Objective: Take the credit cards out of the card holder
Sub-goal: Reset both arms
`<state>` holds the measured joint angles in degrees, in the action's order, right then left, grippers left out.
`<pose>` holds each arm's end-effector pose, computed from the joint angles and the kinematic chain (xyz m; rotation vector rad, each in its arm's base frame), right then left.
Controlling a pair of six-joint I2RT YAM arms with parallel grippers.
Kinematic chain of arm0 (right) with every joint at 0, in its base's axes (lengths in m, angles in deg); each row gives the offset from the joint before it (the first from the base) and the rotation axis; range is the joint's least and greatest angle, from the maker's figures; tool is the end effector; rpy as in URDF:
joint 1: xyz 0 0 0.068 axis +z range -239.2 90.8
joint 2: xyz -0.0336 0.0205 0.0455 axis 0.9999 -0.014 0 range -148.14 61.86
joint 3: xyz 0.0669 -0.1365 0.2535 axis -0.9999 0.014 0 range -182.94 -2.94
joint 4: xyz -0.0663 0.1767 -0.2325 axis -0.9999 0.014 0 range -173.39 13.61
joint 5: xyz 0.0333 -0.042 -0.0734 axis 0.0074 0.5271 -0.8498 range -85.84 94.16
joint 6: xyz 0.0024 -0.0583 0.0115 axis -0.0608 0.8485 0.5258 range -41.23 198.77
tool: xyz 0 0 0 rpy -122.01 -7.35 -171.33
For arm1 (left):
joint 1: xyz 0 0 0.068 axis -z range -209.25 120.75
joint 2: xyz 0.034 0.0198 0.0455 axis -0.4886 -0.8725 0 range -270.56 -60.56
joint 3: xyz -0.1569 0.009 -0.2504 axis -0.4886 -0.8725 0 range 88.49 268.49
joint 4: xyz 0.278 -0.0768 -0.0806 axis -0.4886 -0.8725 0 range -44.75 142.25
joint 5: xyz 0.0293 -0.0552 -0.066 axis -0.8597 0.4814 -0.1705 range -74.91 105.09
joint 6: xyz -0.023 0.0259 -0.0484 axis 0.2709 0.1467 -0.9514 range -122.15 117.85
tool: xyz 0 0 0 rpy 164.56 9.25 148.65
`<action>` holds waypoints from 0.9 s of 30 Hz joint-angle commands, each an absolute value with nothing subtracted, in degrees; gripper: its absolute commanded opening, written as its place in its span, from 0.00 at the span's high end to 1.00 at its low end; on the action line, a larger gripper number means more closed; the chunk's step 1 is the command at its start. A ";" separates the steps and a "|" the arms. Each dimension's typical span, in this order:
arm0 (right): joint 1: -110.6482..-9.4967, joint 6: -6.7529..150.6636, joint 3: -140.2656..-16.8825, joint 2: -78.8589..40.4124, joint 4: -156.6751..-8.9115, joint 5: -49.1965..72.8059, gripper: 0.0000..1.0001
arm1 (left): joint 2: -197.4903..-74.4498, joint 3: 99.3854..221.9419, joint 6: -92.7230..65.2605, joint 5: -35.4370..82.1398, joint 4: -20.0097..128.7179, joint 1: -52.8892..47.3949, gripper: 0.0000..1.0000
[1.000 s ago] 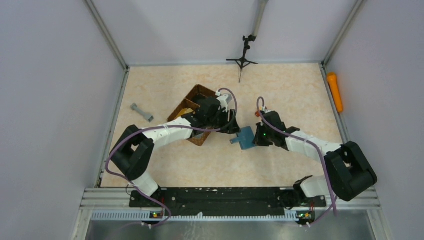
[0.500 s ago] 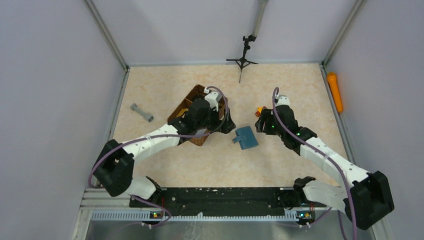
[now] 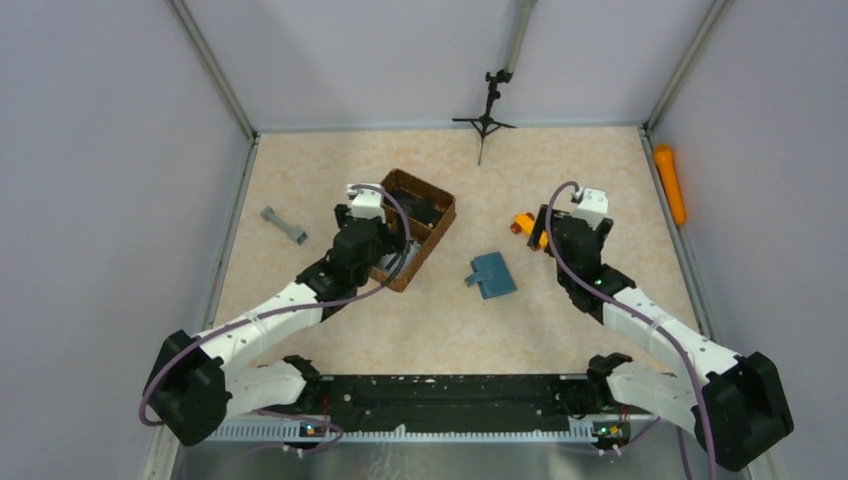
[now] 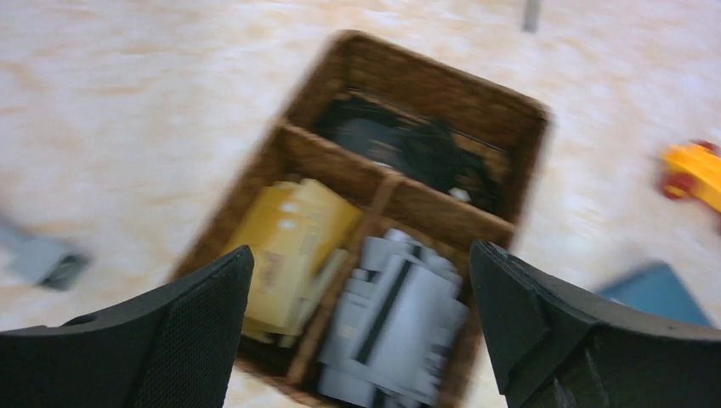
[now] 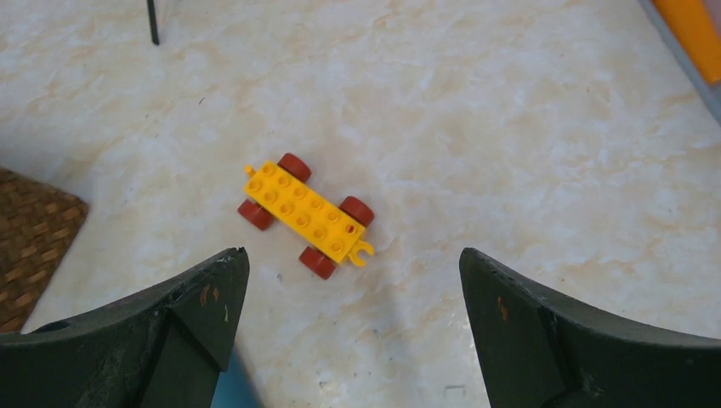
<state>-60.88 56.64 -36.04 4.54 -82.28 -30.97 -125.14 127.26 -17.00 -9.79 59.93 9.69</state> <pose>0.2308 0.0958 0.2463 0.2764 1.9084 -0.0315 0.2351 -0.1663 0.2677 0.0962 1.8615 -0.2413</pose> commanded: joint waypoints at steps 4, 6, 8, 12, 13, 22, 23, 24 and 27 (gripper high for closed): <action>-61.85 67.72 -31.20 2.38 -102.03 -42.04 0.05 | -120.73 117.79 -7.80 -20.37 75.11 -1.57 0.01; -63.93 70.41 -28.87 2.90 -106.45 -38.42 0.05 | -119.90 116.31 -7.26 -18.94 75.28 -5.23 0.01; -67.68 70.35 -25.28 4.45 -111.58 -33.75 0.08 | -120.01 114.51 -5.49 -17.16 77.46 -8.56 0.01; -71.77 72.37 -16.54 8.48 -125.10 -29.33 0.07 | -123.55 109.10 -2.84 -17.18 86.85 -12.89 0.01; -72.40 72.91 -15.16 8.79 -127.64 -28.66 0.07 | -124.82 108.54 -3.27 -17.50 88.43 -14.00 0.01; -76.51 79.29 -7.35 2.98 -144.49 -23.92 0.06 | -130.53 104.28 -6.85 -11.78 98.59 -21.34 0.04; -76.52 80.13 -6.05 2.40 -147.07 -23.80 0.06 | -130.31 103.26 -6.64 -11.05 100.80 -21.41 0.04; -76.54 80.65 -5.19 1.82 -149.00 -22.96 0.07 | -130.39 102.78 -6.37 -10.24 102.44 -21.42 0.04; -76.46 81.07 -4.69 0.04 -151.11 -22.70 0.10 | -132.06 103.91 -4.48 -11.34 102.61 -21.42 0.05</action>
